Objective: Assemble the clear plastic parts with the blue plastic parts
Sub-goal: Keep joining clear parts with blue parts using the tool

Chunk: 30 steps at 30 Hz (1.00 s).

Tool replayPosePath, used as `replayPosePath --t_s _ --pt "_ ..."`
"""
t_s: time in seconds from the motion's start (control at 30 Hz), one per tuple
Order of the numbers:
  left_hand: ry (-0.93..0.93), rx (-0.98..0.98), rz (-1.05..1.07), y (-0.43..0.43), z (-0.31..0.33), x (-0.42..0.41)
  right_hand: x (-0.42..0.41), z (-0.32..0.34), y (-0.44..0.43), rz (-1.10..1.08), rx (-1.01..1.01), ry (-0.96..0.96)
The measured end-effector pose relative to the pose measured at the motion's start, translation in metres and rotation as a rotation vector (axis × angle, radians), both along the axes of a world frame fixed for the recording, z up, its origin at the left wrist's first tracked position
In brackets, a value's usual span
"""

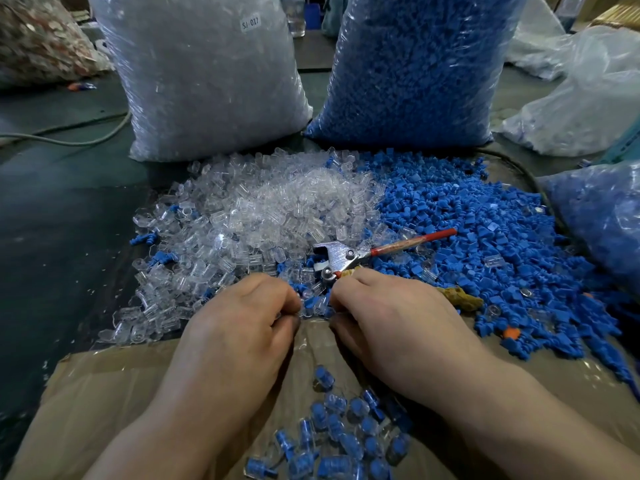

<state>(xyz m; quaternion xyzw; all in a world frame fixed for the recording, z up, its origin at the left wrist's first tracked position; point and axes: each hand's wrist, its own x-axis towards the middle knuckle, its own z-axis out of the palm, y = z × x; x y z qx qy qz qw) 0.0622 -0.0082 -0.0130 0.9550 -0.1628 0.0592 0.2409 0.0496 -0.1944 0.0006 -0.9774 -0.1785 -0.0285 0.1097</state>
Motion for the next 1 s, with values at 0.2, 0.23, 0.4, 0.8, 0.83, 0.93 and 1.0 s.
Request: replayPosePath --t_s 0.2,0.23,0.4,0.8,0.83,0.93,1.0 --pt "-0.042 0.041 -0.015 -0.004 -0.001 -0.001 0.001 -0.003 -0.001 -0.026 0.048 -0.01" --pt "-0.048 0.036 -0.013 -0.006 -0.002 -0.001 0.001 -0.004 -0.001 -0.027 0.055 -0.015" --pt "-0.074 0.0 -0.007 -0.01 -0.004 -0.001 0.002 -0.005 0.001 -0.011 0.029 -0.037" --pt "-0.148 -0.251 0.062 -0.007 -0.006 0.001 0.002 0.0 0.0 -0.138 0.158 -0.048" --pt "-0.148 -0.302 0.074 -0.007 -0.005 0.0 0.002 0.002 0.0 -0.145 0.184 -0.048" --pt "-0.087 -0.448 0.095 -0.006 -0.002 -0.002 0.001 0.006 -0.004 -0.173 0.242 -0.107" --pt "-0.039 -0.5 0.101 -0.005 -0.001 -0.004 0.002 0.011 -0.011 -0.208 0.185 -0.212"
